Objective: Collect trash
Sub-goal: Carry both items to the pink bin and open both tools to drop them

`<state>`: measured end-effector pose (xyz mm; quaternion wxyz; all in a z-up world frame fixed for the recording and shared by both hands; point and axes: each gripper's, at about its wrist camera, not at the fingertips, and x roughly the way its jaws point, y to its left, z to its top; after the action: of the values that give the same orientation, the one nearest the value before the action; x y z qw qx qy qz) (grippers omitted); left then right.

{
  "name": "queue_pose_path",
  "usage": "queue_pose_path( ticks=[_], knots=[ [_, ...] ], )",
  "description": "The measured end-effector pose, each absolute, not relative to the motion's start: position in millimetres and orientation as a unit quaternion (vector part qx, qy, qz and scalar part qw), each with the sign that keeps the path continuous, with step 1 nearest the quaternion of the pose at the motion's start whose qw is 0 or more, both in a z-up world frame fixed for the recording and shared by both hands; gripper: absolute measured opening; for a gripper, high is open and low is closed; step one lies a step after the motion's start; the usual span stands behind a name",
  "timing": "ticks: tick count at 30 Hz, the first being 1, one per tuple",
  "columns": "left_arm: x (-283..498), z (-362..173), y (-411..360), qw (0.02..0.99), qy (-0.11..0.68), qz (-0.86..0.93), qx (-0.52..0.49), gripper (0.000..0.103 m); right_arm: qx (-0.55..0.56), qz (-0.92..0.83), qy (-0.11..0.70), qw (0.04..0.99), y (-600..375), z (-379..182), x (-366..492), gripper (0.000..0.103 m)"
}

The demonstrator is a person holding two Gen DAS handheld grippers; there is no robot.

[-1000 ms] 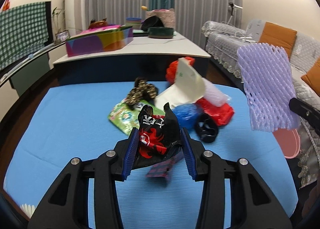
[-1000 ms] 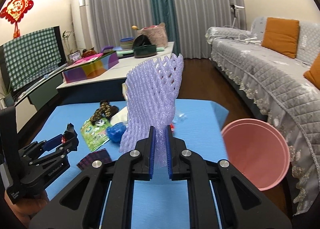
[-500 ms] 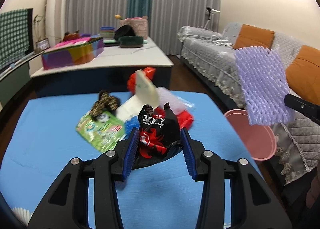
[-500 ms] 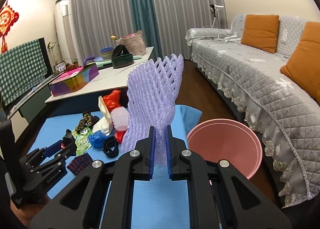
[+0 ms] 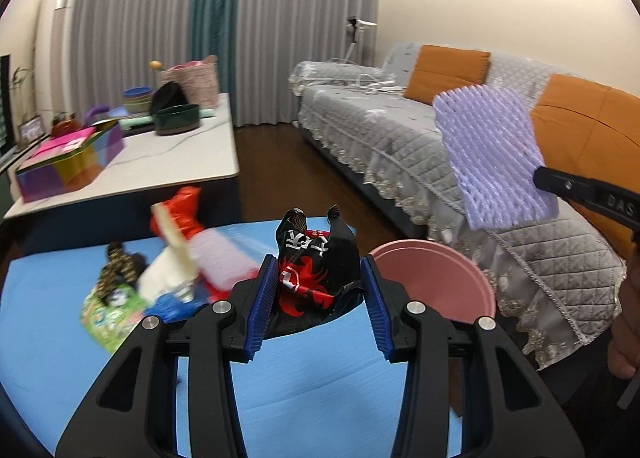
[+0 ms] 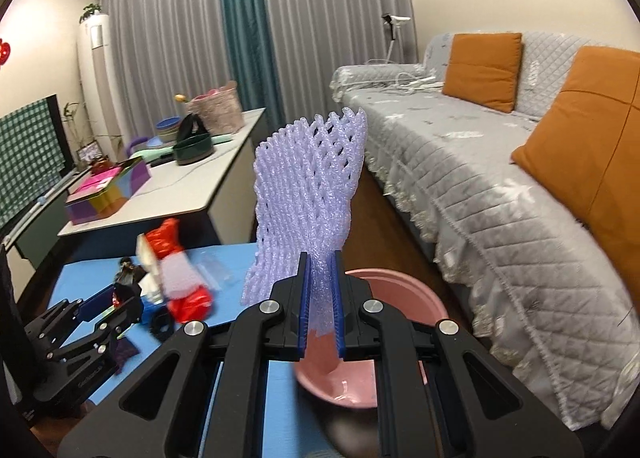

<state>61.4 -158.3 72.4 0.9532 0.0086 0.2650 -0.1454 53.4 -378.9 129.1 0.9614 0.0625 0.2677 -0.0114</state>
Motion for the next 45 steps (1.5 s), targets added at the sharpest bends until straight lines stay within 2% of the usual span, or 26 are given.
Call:
queue_pose_path(
  ticks=[16,36,39,41,43,45],
  knots=[
    [113.4,36.7,-247.1,0.927,0.302,-0.222,0.017,0.042,0.052,-0.070,0.294,0.952,-430.8,86.0,89.1,0.011],
    [165.3,-12.9,-276.4,0.910,0.340,-0.234,0.027,0.043,0.062,-0.083,0.336,0.936,-445.0,55.0,125.1,0.012],
    [169.5,-14.4,-277.3,0.907,0.345,-0.241,0.029,0.051,0.062,-0.093,0.338,0.934,-446.8,52.4,126.7,0.021],
    [170.0,-14.0,-277.7,0.907,0.344,-0.240,0.035,0.054,0.066,-0.097,0.337,0.934,-447.7,52.3,126.8,0.047],
    [170.5,-13.3,-274.9,0.906,0.345,-0.242,0.033,0.059,0.066,-0.102,0.333,0.935,-448.1,53.1,126.3,0.055],
    [170.8,-13.2,-270.3,0.907,0.346,-0.237,0.030,0.061,0.068,-0.104,0.333,0.935,-448.6,52.7,126.7,0.055]
  ],
)
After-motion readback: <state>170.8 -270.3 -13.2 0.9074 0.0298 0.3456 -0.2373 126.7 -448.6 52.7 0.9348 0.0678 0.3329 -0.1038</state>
